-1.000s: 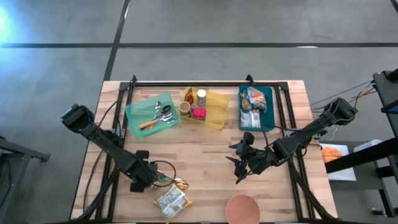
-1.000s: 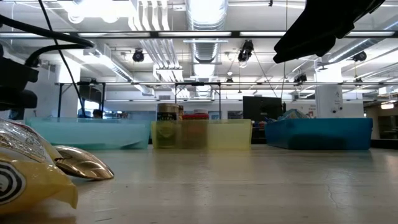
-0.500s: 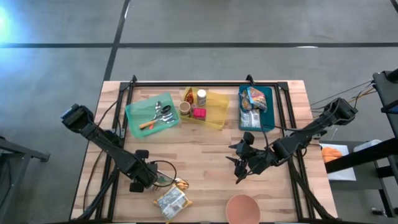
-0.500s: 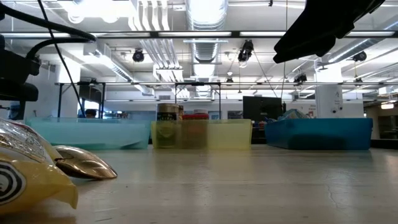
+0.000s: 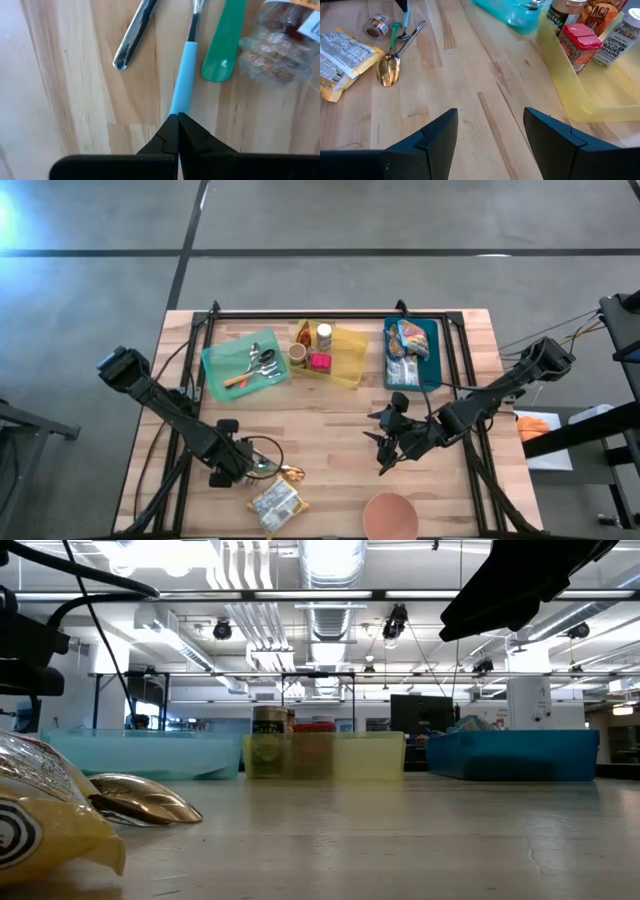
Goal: Pick & Place Food Item
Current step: Put the blue spoon into the green bin
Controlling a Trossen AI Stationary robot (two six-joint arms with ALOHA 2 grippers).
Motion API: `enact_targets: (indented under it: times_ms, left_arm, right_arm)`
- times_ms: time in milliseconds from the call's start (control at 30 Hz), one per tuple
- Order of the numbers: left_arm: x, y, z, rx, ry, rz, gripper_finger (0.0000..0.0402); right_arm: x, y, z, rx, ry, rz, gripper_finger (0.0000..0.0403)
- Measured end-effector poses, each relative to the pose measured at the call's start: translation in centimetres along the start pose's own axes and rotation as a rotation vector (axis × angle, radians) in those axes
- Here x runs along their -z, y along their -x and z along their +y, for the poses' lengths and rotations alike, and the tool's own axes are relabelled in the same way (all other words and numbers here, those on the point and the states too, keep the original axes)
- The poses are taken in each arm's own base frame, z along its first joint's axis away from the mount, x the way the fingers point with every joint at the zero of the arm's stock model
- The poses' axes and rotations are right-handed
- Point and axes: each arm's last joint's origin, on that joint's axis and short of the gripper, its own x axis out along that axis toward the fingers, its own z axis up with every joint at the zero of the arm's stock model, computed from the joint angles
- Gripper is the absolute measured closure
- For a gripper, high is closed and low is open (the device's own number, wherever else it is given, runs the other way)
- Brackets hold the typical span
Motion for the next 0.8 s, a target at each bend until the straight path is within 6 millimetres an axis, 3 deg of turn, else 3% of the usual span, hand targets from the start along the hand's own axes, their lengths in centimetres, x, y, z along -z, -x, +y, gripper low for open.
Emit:
enact_targets:
  times_ms: [100,200,600,800]
  left_arm:
    - [0.1,0.0,0.0,-0.005,0.012,0.006,0.0396]
    - [0.0,0.0,0.1,-0.005,0.016,0.006,0.0368]
    - [0.4,-0.4,0.3,-0.019,0.004,0.024,0.0145]
    - [0.9,-1.1,0.7,-0.016,0.005,0.058,0.0113]
  right_arm:
    - [0.0,0.0,0.0,0.000,0.000,0.000,0.0179]
    - [0.0,0.0,0.0,0.000,0.000,0.000,0.0179]
    - [0.0,0.0,0.0,-0.004,-0.001,0.001,0.0179]
    - [0.0,0.0,0.1,-0.024,-0.002,0.014,0.0179]
